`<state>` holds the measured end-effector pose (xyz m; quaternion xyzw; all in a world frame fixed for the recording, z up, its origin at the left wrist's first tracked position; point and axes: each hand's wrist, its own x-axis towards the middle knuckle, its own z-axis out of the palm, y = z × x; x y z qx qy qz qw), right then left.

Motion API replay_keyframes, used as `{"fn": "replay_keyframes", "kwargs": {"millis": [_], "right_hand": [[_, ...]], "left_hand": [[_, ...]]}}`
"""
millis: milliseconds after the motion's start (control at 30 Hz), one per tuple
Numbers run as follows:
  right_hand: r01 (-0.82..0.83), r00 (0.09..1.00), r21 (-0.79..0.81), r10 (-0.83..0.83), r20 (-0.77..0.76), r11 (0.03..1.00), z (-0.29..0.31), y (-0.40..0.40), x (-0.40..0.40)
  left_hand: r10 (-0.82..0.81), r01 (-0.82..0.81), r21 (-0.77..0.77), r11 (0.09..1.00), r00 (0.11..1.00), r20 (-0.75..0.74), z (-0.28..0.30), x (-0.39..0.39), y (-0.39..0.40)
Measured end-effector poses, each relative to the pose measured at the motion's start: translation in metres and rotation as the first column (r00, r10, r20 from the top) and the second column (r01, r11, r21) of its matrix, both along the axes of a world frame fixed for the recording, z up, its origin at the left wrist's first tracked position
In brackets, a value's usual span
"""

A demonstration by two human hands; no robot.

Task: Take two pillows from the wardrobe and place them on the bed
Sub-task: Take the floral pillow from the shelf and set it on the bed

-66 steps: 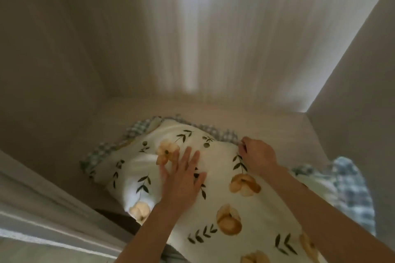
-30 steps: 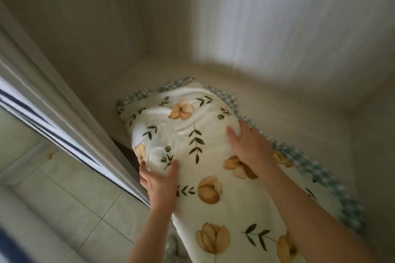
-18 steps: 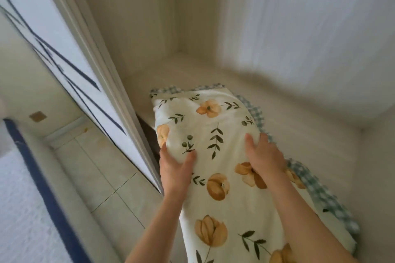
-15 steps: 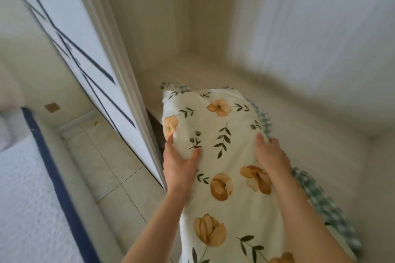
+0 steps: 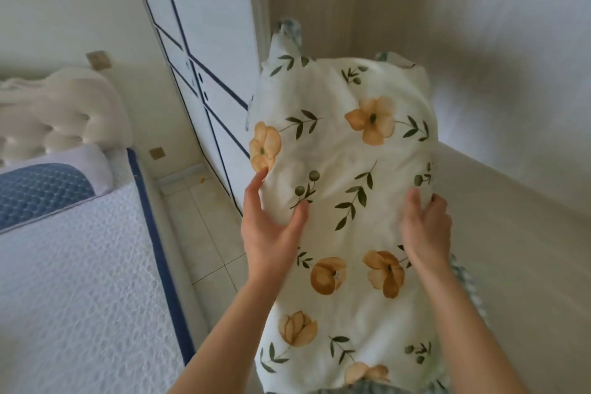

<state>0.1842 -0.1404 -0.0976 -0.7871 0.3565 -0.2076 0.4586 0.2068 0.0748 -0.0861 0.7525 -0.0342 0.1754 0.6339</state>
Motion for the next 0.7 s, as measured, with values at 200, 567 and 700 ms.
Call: {"fn": "replay_keyframes", "kwargs": {"millis": [200, 567, 700], "right_hand": [[-0.109, 0.987, 0.013, 0.107, 0.117, 0.994, 0.003, 0.083, -0.006], [-0.409, 0.887, -0.028, 0.404, 0.222, 0.912, 0.001, 0.230, 0.006], [-0.519, 0.841, 0.008, 0.510, 0.181, 0.855, -0.010, 0.286, 0.011]], "left_hand": [[0.146, -0.153, 0.027, 0.988, 0.974, 0.176, 0.012, -0.019, 0.077], [0.386, -0.388, -0.039, 0.921, 0.894, 0.229, -0.009, -0.052, 0.223], [0.478, -0.481, -0.050, 0.875, 0.847, 0.234, -0.017, -0.066, 0.274]]}}
